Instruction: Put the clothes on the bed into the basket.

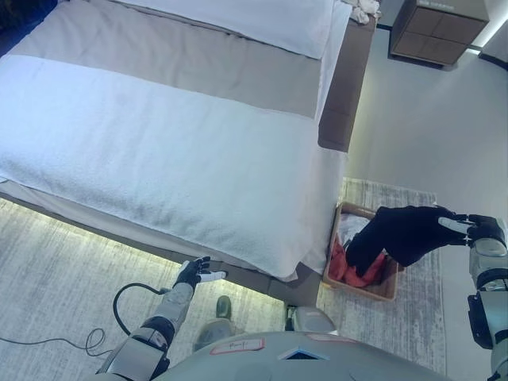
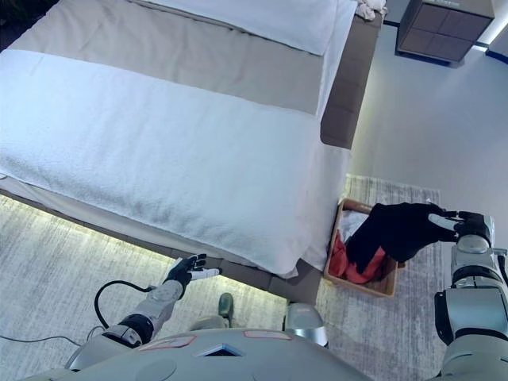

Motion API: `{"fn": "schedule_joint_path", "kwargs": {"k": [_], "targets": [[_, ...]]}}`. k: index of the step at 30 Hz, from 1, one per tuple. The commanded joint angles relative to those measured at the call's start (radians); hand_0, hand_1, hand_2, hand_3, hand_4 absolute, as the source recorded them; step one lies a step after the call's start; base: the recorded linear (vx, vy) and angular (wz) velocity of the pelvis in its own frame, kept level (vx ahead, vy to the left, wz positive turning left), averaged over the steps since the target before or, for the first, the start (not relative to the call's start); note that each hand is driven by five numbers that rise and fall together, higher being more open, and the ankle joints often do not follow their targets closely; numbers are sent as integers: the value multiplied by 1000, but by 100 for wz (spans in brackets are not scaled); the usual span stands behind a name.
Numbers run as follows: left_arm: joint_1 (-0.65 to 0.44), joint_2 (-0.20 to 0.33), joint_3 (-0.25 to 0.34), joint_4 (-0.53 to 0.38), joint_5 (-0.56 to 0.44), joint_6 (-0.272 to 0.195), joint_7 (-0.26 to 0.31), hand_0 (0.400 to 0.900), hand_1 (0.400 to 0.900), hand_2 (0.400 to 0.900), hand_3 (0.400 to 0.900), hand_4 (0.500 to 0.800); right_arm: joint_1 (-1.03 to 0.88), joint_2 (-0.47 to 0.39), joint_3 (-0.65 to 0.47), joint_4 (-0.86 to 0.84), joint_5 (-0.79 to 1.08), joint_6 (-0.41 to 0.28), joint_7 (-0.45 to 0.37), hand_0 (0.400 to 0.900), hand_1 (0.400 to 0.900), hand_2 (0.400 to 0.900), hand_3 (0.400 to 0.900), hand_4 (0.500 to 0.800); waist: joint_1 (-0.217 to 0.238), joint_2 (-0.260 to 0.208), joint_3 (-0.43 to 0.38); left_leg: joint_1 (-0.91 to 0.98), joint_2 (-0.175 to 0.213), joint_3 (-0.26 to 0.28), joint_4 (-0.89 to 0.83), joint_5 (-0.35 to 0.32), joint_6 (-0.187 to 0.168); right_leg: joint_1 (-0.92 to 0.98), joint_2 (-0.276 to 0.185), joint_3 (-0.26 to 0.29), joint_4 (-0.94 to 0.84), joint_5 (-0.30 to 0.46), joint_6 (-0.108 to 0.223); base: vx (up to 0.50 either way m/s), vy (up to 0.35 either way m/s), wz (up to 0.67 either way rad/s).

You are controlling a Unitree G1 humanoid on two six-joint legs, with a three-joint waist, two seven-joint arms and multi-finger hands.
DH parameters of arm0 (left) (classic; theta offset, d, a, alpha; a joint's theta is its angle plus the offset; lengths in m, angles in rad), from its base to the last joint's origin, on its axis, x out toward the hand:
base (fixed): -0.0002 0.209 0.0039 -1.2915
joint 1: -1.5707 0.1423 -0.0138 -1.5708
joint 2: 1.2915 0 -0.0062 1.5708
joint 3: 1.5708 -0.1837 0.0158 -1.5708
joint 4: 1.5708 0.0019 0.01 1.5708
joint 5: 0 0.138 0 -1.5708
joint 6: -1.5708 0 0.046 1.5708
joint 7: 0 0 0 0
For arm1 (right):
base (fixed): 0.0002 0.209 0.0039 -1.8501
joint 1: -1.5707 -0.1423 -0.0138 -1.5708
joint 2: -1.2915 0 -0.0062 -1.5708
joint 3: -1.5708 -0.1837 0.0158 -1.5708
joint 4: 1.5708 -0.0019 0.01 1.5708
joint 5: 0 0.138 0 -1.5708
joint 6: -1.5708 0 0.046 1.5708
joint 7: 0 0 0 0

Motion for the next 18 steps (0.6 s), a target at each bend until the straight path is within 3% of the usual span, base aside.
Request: {"fn": "schedule_joint_path", "kwargs": {"k": [1, 18], "targets": [[-57, 12, -8, 56, 35, -29, 1, 900, 900, 900, 900, 800, -102, -87, 6, 76, 31, -36, -52, 900, 900, 900, 900, 800, 19, -76, -35, 23, 27, 35, -3, -58, -20, 53, -50, 12, 5, -54, 64, -7, -5, 4], [-60, 5, 9, 95, 39, -22, 10, 900, 900, 900, 900, 800, -99, -41, 24, 44, 38, -36, -39, 900, 900, 900, 900, 800, 17, -79, -38, 41, 24, 33, -3, -66, -15, 73, -53, 14, 5, -58, 62, 2, 2, -1]]}}
